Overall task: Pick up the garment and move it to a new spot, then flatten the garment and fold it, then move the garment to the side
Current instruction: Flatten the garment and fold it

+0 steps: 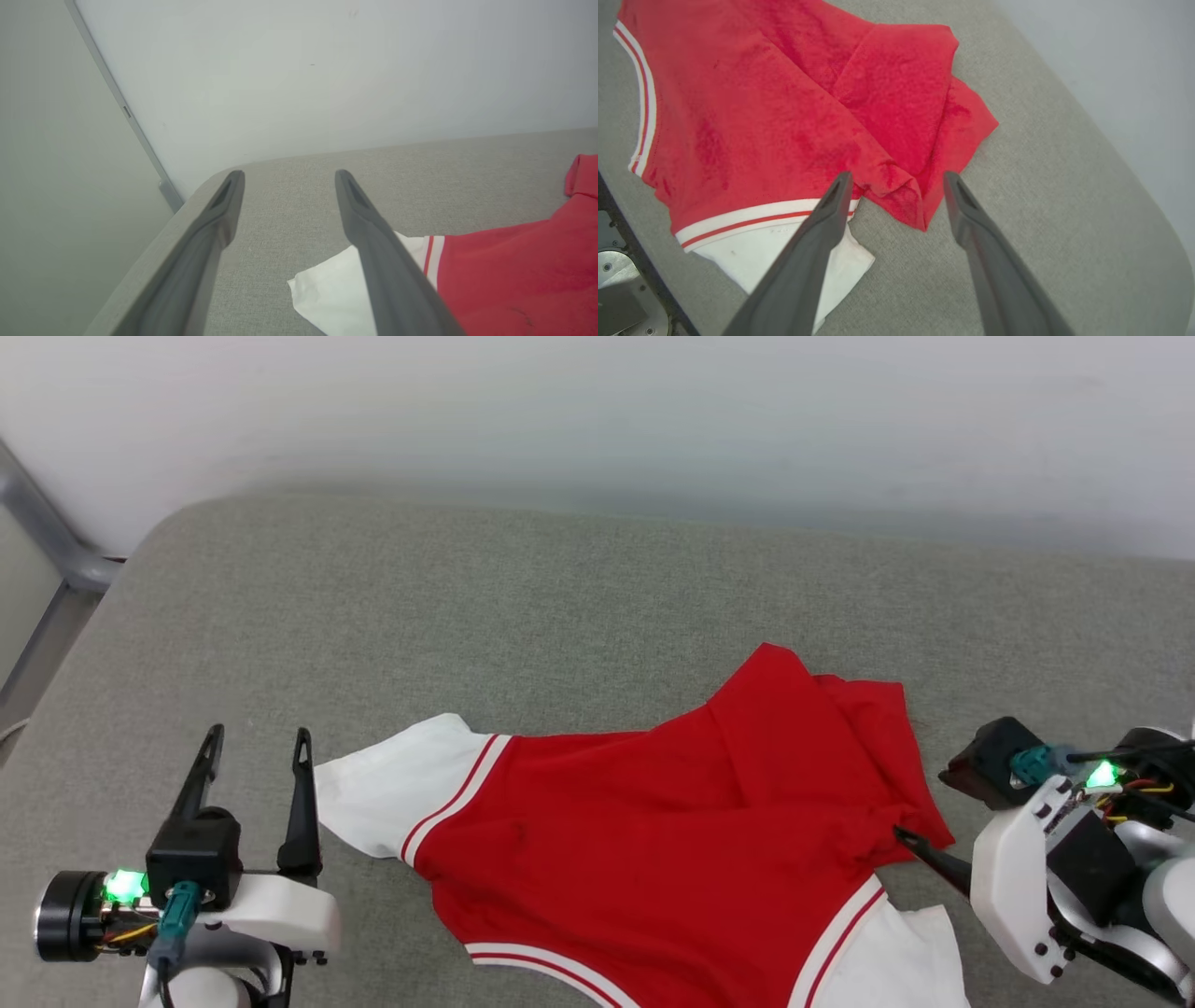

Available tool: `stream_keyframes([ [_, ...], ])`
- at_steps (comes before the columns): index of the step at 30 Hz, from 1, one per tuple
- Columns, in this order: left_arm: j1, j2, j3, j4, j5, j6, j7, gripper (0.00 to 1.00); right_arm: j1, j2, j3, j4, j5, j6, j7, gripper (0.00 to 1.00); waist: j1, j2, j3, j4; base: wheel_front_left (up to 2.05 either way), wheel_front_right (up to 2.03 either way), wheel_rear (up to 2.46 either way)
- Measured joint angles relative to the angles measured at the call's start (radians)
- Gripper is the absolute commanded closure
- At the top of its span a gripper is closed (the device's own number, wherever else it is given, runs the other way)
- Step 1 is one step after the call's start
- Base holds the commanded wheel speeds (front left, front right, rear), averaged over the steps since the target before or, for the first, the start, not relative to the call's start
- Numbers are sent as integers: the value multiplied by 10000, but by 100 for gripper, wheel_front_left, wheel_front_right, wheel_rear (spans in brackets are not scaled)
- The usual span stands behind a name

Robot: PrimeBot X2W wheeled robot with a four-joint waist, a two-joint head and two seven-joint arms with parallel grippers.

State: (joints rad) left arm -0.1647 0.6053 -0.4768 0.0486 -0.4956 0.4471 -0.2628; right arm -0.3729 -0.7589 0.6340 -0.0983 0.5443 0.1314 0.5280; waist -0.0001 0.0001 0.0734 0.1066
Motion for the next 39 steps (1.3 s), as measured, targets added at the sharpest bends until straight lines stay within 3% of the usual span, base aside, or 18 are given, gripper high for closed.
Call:
stream_keyframes([
  [5, 492, -905, 790, -228, 1122, -345, 0, 0, -1141, -259, 1421, 995, 489, 0, 579, 0, 0, 0, 401, 236, 0, 0, 0],
  [15, 904, -2824, 2127, -272, 2592, -1406, -2, 0, -2768, 125, 3674, 3202, 1225, -2, 500, 0, 1, 0, 1217, 790, 0, 0, 0],
  [23, 968, -3670, 3101, -92, 3327, -2245, -2, 0, -3373, 267, 5147, 4347, 1808, -10, 31, 0, 0, 0, 1554, 1024, 0, 0, 0],
  [24, 971, -3735, 3218, -102, 3409, -2314, -2, 0, -3462, 270, 5292, 4391, 1893, -12, -48, 70, -1, 0, 1554, 1015, 0, 0, 0],
  [25, 981, -3800, 3310, -111, 3505, -2385, -2, 0, -3512, 268, 5394, 4447, 1960, -12, -272, 100, -1, 0, 1552, 996, 0, 0, 0],
  [29, 1020, -4033, 3618, -107, 3781, -2650, -2, 0, -3787, 311, 5616, 4548, 2029, 2, -1133, 100, 0, 0, 1478, 909, 0, 0, 0],
  [34, 1179, -4293, 3848, -115, 4071, -2926, -2, 0, -4417, 163, 5101, 4615, 2148, 2, -2061, 100, 0, 0, 1285, 846, 0, 0, 0],
  [39, 1179, -4510, 3946, -148, 4272, -3170, -2, 0, -5175, -8, 4782, 4566, 2150, 2, -2222, 100, 1, 0, 1263, 953, 0, 0, 0],
])
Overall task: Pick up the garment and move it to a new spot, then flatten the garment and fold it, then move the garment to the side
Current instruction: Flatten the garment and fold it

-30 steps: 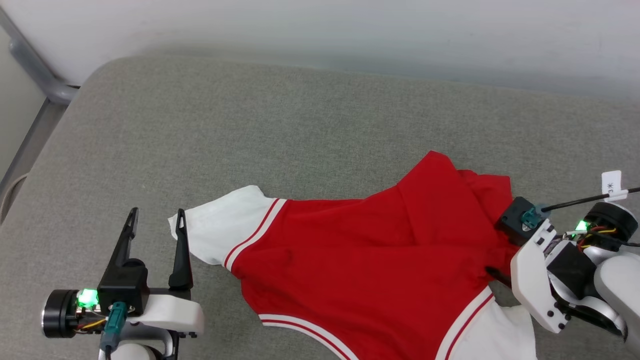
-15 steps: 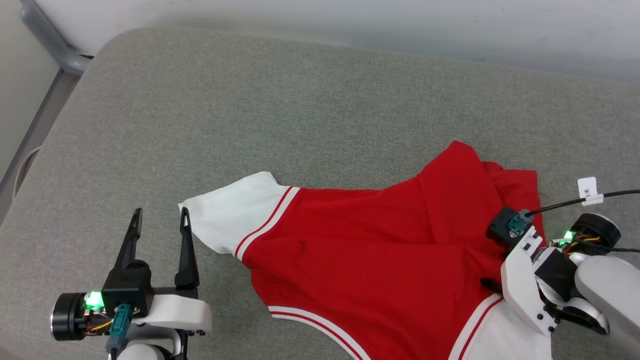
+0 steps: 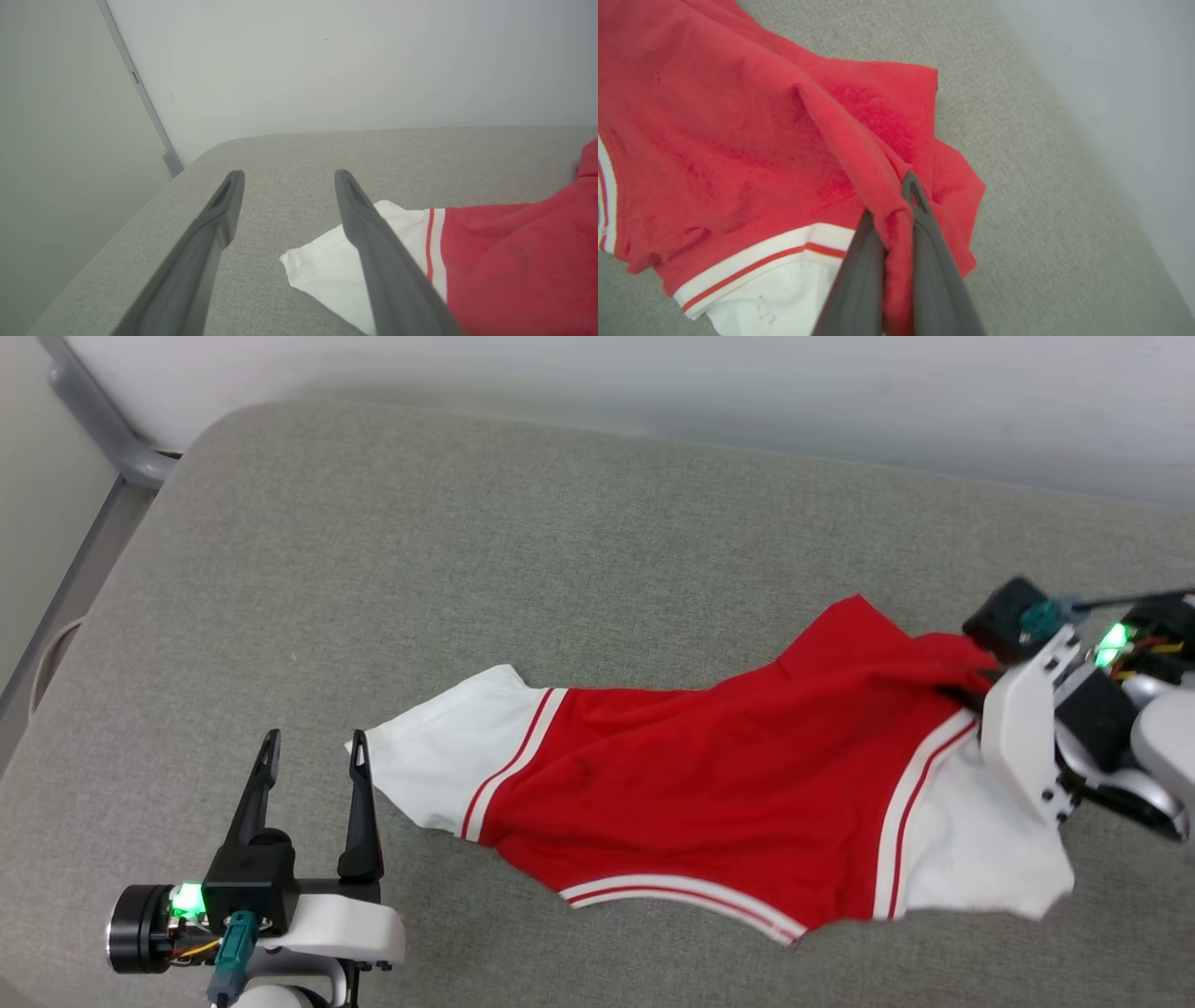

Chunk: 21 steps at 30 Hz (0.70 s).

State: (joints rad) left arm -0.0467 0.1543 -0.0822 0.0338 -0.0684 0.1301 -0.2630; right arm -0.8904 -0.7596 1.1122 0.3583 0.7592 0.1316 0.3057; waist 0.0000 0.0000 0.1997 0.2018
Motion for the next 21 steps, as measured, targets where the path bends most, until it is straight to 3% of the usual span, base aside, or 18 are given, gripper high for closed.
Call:
stream_keyframes([
  [5, -1, -171, 98, -6, 125, -174, 0, 0, -878, 196, 12, 257, -29, 0, 236, 100, 0, 0, 185, 160, 0, 0, 0],
  [16, -390, -531, 171, 35, 293, -493, 0, 0, -2005, 2483, 1296, 2617, 238, -2, 410, 100, 1, 0, 874, 487, 0, 0, 0],
  [21, -577, -633, 201, 79, 320, -604, 0, 0, -1837, 2872, 1570, 3567, 247, -6, 637, 100, 1, 0, 1086, 594, 0, 0, 0],
])
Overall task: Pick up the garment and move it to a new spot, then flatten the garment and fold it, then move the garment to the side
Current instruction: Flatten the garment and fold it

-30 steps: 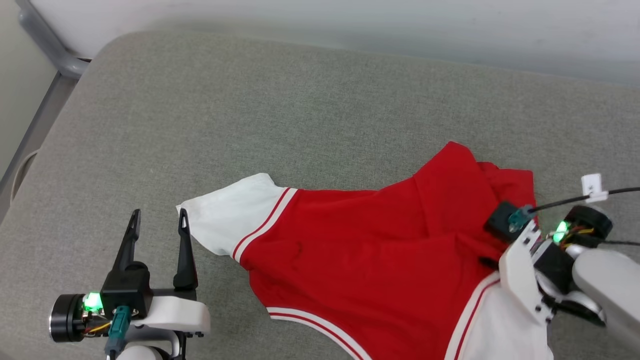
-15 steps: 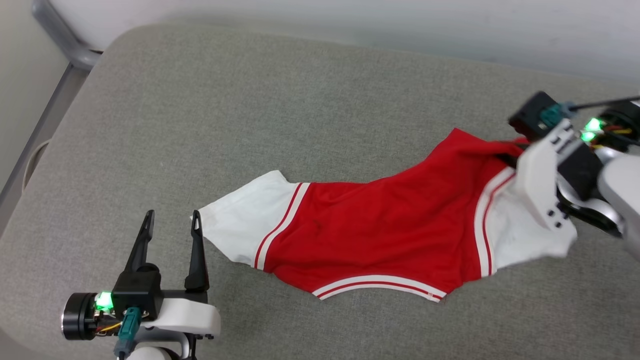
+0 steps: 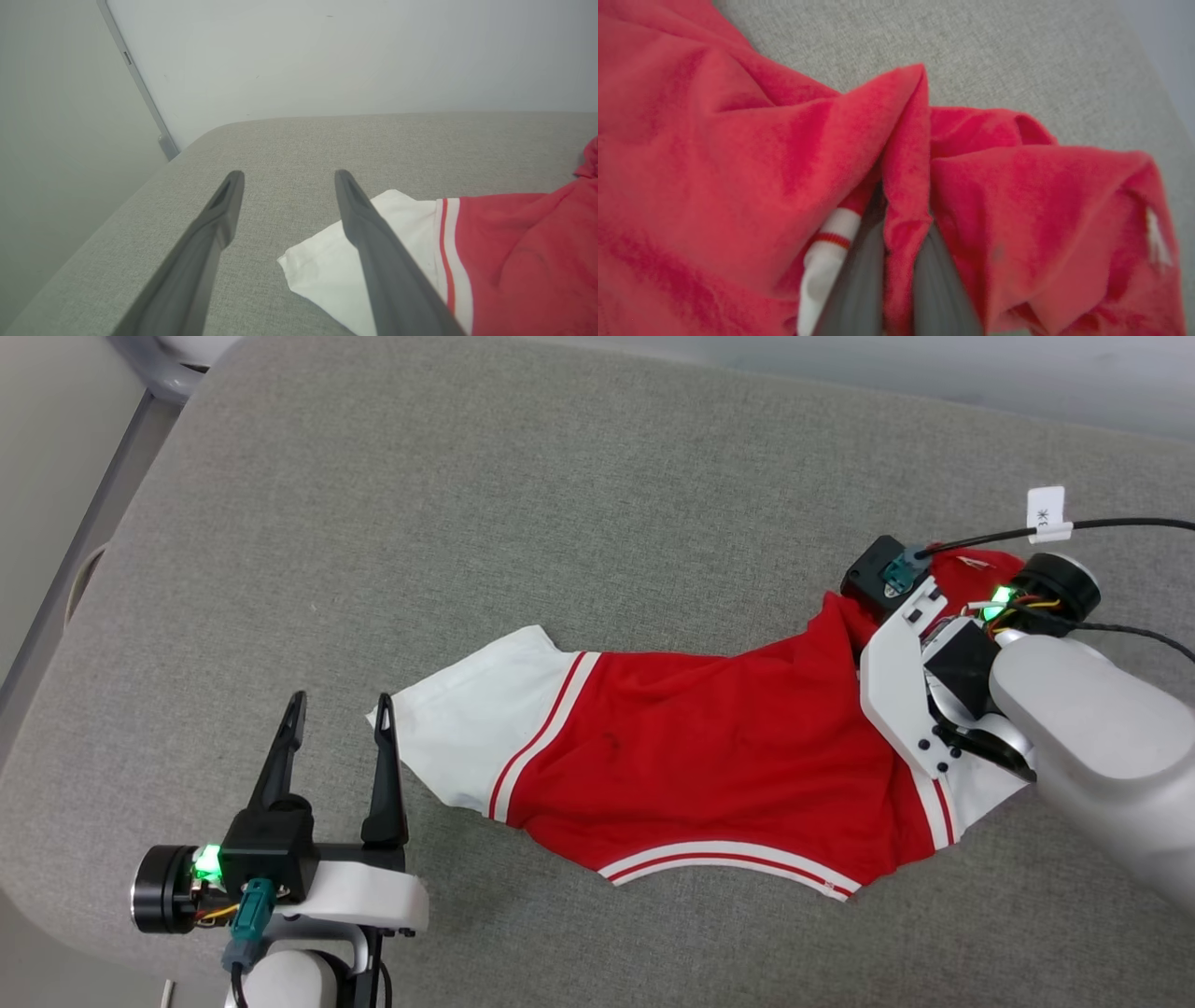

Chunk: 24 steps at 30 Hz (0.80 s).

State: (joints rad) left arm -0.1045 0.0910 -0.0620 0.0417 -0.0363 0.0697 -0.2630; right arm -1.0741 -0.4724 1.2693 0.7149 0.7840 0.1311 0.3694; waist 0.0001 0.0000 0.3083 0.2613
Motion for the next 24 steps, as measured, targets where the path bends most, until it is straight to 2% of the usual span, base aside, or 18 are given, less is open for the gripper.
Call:
stream_keyframes([
  [3, -38, -40, 25, 33, 77, -8, 0, 0, 106, 12, 23, 207, 102, 0, -320, 100, 0, 0, -10, -7, 0, 0, 0],
  [4, -33, -42, 48, 36, 79, -8, 0, 0, 112, 2, 35, 219, 136, 0, -502, 84, 0, 0, -39, -33, 0, 0, 0],
  [5, -21, -40, 81, 46, 92, -8, 0, 0, 129, -23, 50, 213, 205, 0, -738, 0, 0, 0, -81, -64, 0, 0, 0],
  [12, 291, 19, 313, 63, 163, -6, 0, 0, 86, -890, -100, -391, 886, 4, -2903, 0, 0, 0, -600, -349, 0, 0, 0],
  [16, 472, 48, 359, 58, 174, -44, 0, 0, -46, -1770, -518, -999, 1225, 4, -3605, 0, -1, 0, -913, -579, 0, 0, 0],
  [20, 595, 92, 414, 52, 180, -71, 0, 0, -62, -2746, -825, -1831, 1557, 4, -3599, 0, 0, 0, -1149, -776, 0, 0, 0],
  [24, 653, 94, 426, 19, 236, -79, 0, 0, -51, -3664, -1095, -2644, 1891, 4, -2696, 0, 0, 0, -1312, -894, 0, 0, 0],
])
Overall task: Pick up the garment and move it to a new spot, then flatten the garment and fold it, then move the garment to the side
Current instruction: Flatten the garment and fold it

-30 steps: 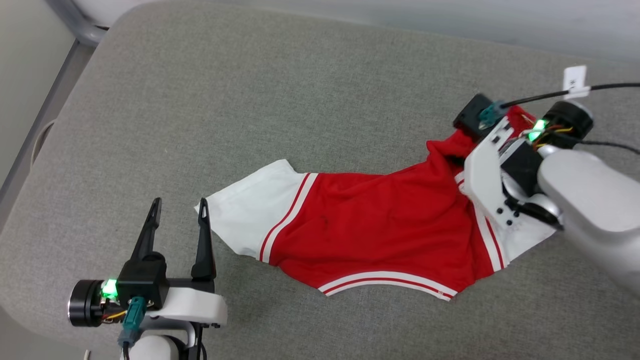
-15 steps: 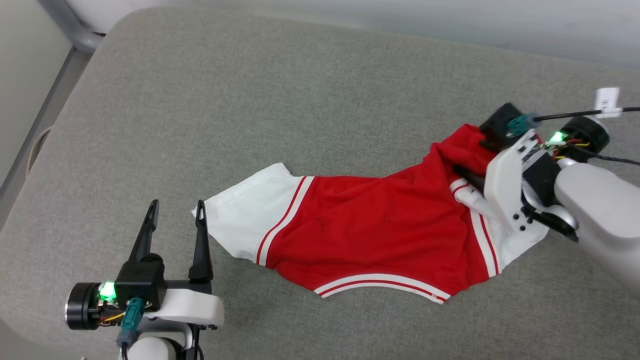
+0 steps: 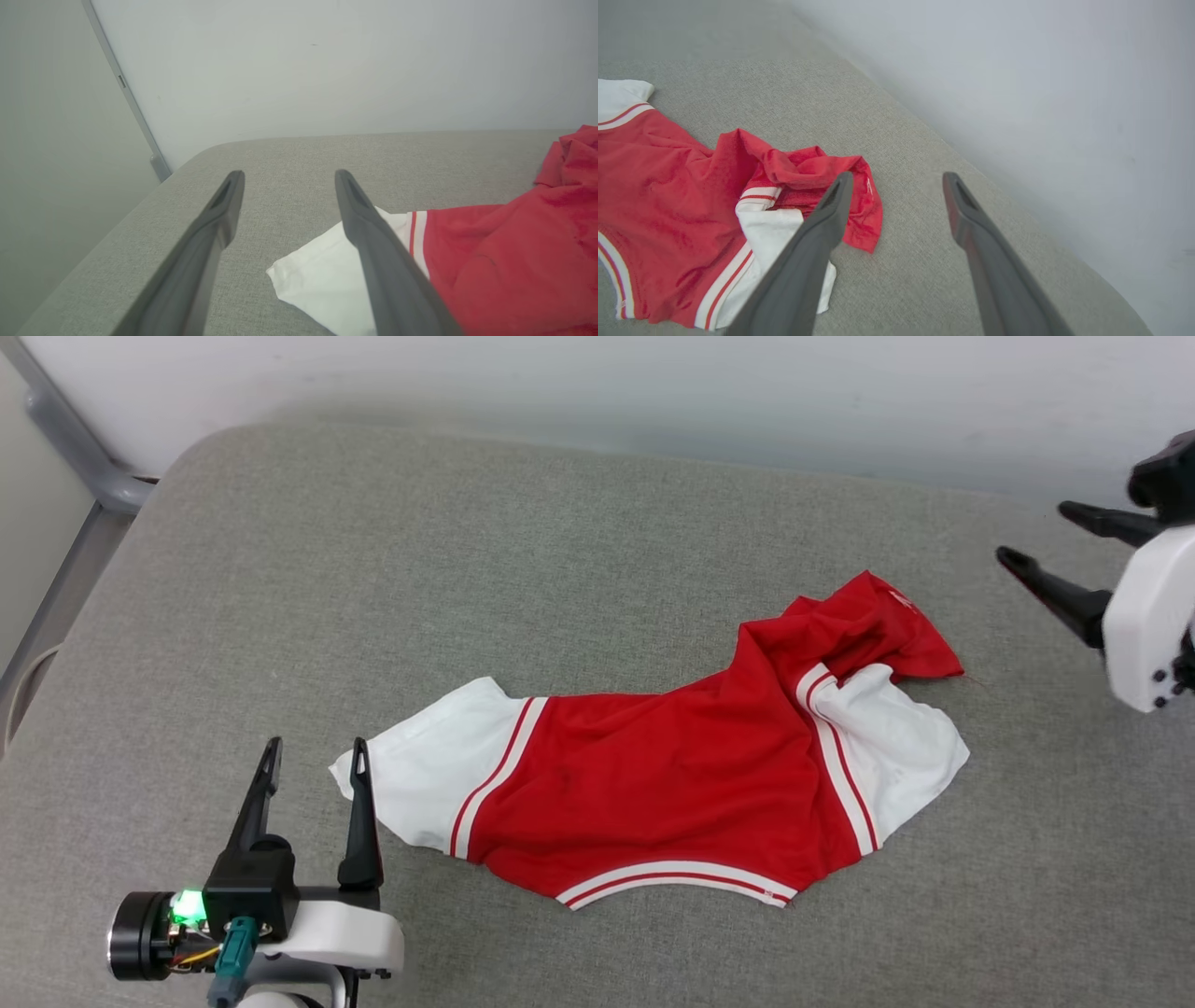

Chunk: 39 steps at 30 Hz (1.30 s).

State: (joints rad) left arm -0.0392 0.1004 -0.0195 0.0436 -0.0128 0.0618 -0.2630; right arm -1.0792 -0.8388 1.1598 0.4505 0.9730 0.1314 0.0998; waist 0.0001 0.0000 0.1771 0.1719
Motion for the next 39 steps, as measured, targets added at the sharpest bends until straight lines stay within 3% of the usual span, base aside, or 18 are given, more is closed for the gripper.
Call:
stream_keyframes([
  [6, 122, -17, -27, -63, 13, -2, 0, 0, 177, -1043, -102, -1338, 430, 0, 2211, 0, 0, 0, -61, -27, 0, 0, 0],
  [14, 128, -123, -192, -222, 27, 6, 0, 0, 653, -1438, 345, -2311, 650, 0, 5108, 0, 0, 0, 258, 143, 0, 0, 0],
  [18, -130, -176, -309, -257, 0, -4, 0, 0, 802, -1022, 374, -1845, 313, 0, 5714, 0, 0, 0, 683, 384, 0, 0, 0],
  [26, -489, -253, -393, -230, -36, -21, 0, 0, 935, -286, 447, -895, 67, 0, 5797, 0, 0, 0, 1346, 724, 0, 0, 0],
  [36, -700, -357, -474, -201, -46, -13, 0, 0, 958, -226, 662, -731, -167, -27, 6278, 0, -3, 0, 1792, 904, 0, 0, 0],
  [37, -712, -360, -464, -194, -46, -10, 0, 0, 959, -226, 663, -765, -169, -27, 6295, 55, -3, 0, 1796, 887, 0, 0, 0],
  [38, -728, -360, -445, -182, -46, -6, 0, 0, 959, -222, 675, -796, -165, -35, 6286, 100, -3, 0, 1793, 858, 0, 0, 0],
  [39, -728, -357, -408, -161, -46, -4, 0, 0, 962, -198, 708, -821, -127, -35, 6203, 100, -3, 0, 1779, 819, 0, 0, 0],
])
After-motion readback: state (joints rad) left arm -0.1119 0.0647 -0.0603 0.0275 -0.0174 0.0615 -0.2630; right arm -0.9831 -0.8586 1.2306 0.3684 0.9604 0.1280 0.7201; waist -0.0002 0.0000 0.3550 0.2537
